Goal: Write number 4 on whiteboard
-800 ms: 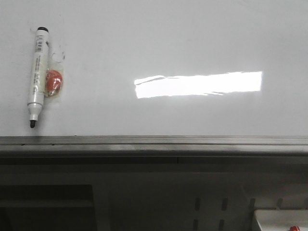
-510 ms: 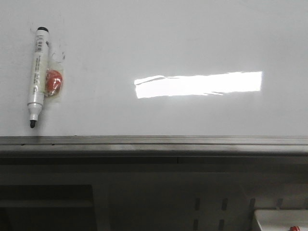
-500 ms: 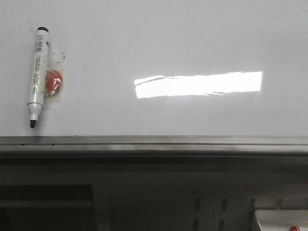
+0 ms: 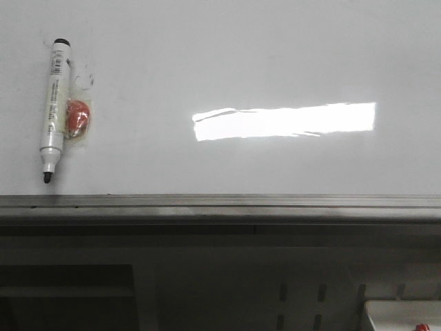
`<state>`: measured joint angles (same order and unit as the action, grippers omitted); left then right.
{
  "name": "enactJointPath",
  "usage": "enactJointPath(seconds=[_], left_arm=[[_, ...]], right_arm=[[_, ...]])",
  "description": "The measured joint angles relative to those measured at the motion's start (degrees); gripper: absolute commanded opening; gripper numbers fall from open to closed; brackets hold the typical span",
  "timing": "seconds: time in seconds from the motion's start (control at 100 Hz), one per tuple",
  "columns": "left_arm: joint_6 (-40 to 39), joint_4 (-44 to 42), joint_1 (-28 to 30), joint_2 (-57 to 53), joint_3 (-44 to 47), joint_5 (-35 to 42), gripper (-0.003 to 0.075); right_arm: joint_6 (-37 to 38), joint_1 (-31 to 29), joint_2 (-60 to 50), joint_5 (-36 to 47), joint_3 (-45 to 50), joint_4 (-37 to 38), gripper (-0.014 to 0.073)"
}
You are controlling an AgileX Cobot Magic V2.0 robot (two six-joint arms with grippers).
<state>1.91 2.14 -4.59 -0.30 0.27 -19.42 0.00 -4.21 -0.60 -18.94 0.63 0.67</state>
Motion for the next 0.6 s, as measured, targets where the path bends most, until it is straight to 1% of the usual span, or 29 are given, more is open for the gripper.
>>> enactJointPath(seconds=[0.28, 0.35, 0.42, 0.54, 0.6], left_arm=[[0.0, 0.0, 0.0, 0.0, 0.0, 0.0, -0.0020], [0.0, 0.0, 0.0, 0.0, 0.0, 0.2, -0.0020], [0.0, 0.1, 0.0, 0.0, 0.0, 1.0, -0.0020], [0.0, 0.7, 0.0, 0.0, 0.0, 5.3, -0.0020], [0.0, 0.4, 0.0, 0.0, 0.0, 8.3, -0.0020]], right_arm=[[0.0, 0.0, 0.0, 0.0, 0.0, 0.2, -0.0066], [0.0, 0.0, 0.0, 1.6, 0.0, 0.3, -0.0066], [0.0, 0.0, 0.0, 5.8, 0.0, 0.4, -0.0066], [0.0, 0.0, 0.0, 19.5, 0.0, 0.4, -0.0066], [0.0, 0.0, 0.0, 24.9, 0.0, 0.4, -0.0066]])
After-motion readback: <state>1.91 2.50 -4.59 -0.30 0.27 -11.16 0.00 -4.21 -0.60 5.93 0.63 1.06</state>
